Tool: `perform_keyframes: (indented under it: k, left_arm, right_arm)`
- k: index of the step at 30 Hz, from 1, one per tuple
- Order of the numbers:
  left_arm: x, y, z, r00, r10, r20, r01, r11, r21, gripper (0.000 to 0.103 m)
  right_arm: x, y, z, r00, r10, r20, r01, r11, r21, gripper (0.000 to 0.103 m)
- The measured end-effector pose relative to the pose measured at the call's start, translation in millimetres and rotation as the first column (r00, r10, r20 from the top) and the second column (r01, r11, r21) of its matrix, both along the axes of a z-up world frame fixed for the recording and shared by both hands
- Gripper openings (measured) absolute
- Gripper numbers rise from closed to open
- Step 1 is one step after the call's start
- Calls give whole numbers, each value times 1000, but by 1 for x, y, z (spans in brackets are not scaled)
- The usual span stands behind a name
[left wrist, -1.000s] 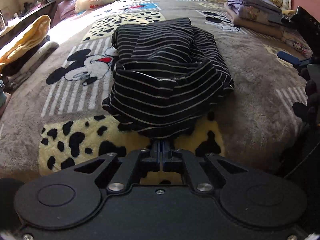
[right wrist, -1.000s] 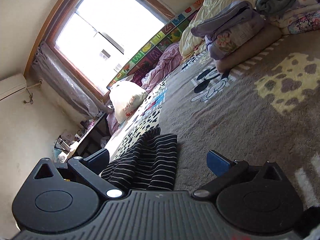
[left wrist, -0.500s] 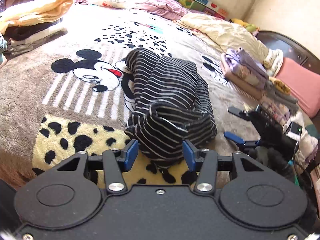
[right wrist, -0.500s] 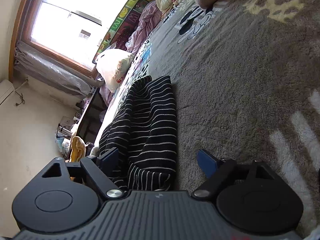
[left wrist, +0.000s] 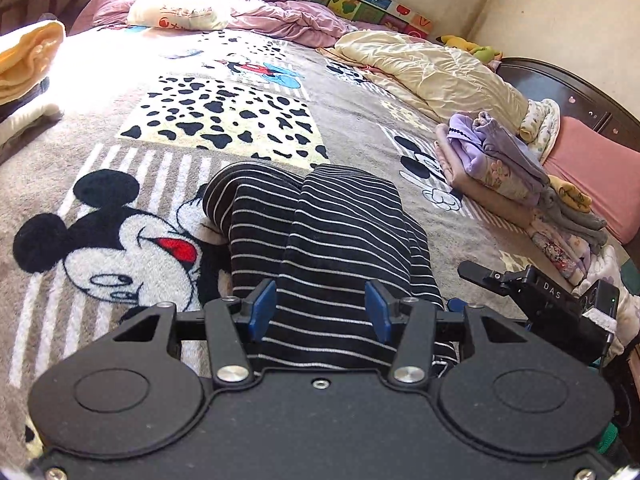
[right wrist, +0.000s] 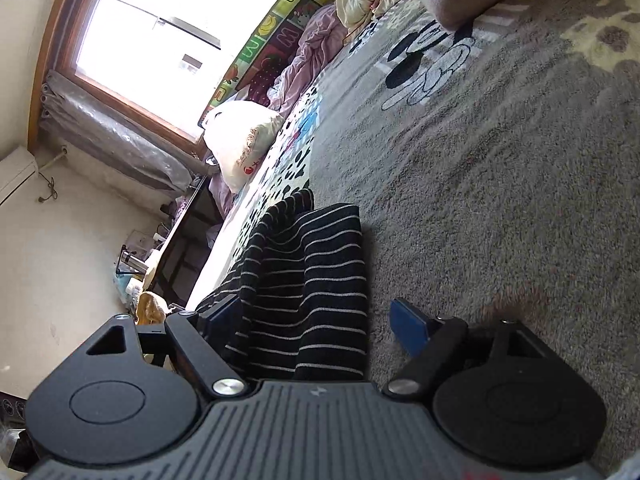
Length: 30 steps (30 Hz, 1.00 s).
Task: Fold clothes
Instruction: 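Grasp the striped garment with the right gripper while the left gripper holds it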
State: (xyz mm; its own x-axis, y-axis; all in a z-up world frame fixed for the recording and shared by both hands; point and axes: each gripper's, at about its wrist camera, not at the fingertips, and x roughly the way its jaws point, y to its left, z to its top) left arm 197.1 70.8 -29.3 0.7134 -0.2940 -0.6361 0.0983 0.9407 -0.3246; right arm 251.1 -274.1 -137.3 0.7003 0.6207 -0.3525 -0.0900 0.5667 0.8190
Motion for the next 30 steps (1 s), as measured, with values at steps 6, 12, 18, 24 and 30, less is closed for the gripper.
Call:
perform_keyframes:
  k: [6, 12, 18, 24, 30]
  left_arm:
    - [47, -5, -6, 999, -34, -1, 34, 999, 36, 48]
    - [82, -7, -22, 997, -69, 17, 69, 998, -4, 51]
    - [105, 1, -48, 997, -76, 6, 76, 990, -122, 51]
    - [107, -9, -45, 988, -155, 25, 157, 981, -113, 32]
    - [98, -10, -33, 985, -153, 84, 160, 984, -84, 4]
  right_arm:
    - [37, 7, -1, 999, 30, 17, -30, 999, -24, 81]
    - [44, 19, 0, 997, 66, 31, -65, 996, -58, 82]
    - [45, 28, 2, 993, 110, 31, -108, 992, -63, 82]
    - [48, 27, 0, 994, 103, 43, -101, 994, -28, 77]
    - [48, 27, 0, 994, 106, 38, -105, 994, -30, 73]
